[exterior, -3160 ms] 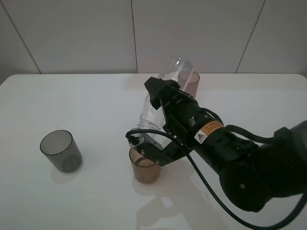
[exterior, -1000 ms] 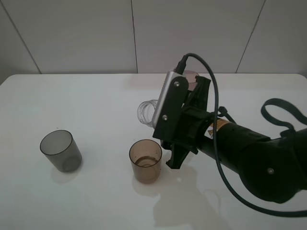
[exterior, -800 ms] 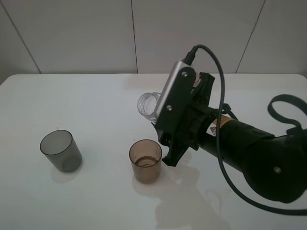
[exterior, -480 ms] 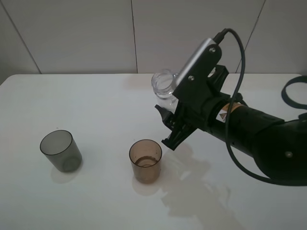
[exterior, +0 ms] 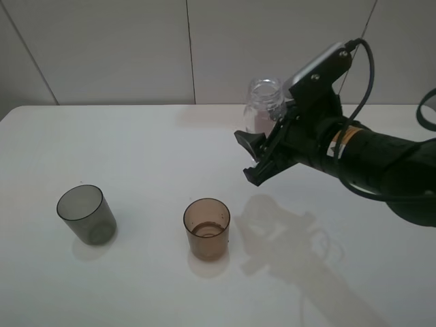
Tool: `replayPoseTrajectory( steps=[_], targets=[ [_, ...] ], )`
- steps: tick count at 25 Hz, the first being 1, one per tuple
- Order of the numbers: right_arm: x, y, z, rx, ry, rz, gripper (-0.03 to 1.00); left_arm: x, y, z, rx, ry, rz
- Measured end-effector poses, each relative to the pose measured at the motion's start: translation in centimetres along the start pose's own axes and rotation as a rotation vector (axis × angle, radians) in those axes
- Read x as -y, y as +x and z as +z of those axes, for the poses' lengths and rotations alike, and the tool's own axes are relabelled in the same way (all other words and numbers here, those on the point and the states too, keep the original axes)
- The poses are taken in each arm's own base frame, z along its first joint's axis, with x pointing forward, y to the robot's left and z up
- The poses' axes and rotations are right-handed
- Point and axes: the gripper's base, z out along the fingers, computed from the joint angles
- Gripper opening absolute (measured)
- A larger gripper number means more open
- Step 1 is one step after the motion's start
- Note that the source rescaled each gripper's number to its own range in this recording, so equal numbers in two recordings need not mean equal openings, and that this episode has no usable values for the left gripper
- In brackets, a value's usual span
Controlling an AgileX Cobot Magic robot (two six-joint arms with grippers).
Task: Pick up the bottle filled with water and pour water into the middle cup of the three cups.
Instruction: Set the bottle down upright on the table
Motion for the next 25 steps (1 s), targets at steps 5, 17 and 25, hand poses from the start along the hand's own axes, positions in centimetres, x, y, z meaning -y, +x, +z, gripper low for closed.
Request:
replayPoseTrajectory(
  steps=[5, 17, 25],
  targets=[
    [0.8, 2.1, 1.2, -0.046, -0.033, 0.12, 0.0, 0.0, 0.0, 0.0, 0.0, 0.0, 0.0],
    [0.1, 6.3, 3.9, -0.051, -0.042, 0.183, 0.0, 0.0, 0.0, 0.0, 0.0, 0.0, 0.0],
    [-0.4, 8.0, 4.6, -0.061, -0.048, 0.196, 0.0, 0.0, 0.0, 0.0, 0.0, 0.0, 0.0]
  ],
)
